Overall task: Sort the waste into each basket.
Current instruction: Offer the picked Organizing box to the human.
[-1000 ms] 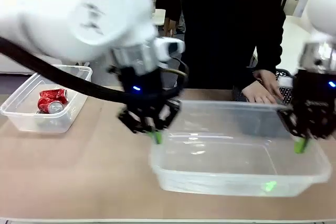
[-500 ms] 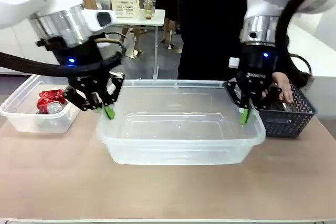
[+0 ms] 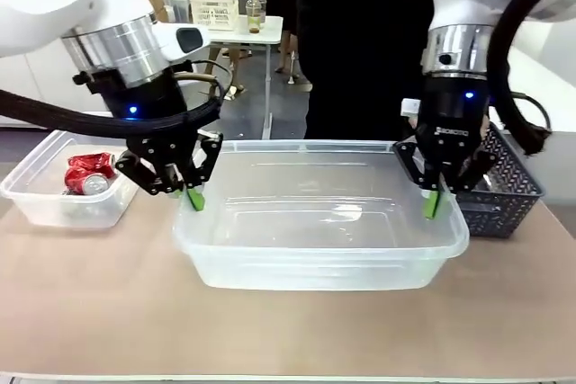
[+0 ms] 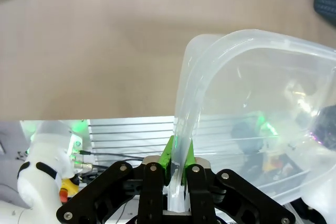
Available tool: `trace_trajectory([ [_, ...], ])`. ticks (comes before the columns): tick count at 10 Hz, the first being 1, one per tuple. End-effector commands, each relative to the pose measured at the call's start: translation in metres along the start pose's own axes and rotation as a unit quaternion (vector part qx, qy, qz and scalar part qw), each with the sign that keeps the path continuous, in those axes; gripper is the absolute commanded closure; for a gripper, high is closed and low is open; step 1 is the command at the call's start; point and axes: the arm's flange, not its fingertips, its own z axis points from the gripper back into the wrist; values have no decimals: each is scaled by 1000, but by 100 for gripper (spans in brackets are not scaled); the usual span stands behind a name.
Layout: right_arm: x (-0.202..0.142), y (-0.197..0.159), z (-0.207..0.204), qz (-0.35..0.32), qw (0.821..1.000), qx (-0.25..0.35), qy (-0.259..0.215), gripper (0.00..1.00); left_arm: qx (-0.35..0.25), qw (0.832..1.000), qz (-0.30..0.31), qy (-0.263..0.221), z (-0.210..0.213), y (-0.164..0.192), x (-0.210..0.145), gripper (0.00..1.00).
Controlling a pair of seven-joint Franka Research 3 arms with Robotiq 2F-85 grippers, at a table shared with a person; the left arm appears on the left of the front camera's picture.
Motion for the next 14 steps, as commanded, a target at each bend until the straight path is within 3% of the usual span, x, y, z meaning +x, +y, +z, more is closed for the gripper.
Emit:
trace_trajectory([
  [1, 1, -10, -4, 4, 1000, -6, 3, 100, -8, 1000, 18, -2, 6, 6, 1, 100],
  [14, 1, -10, -4, 4, 1000, -6, 3, 100, -8, 1000, 18, -2, 6, 6, 1, 100],
])
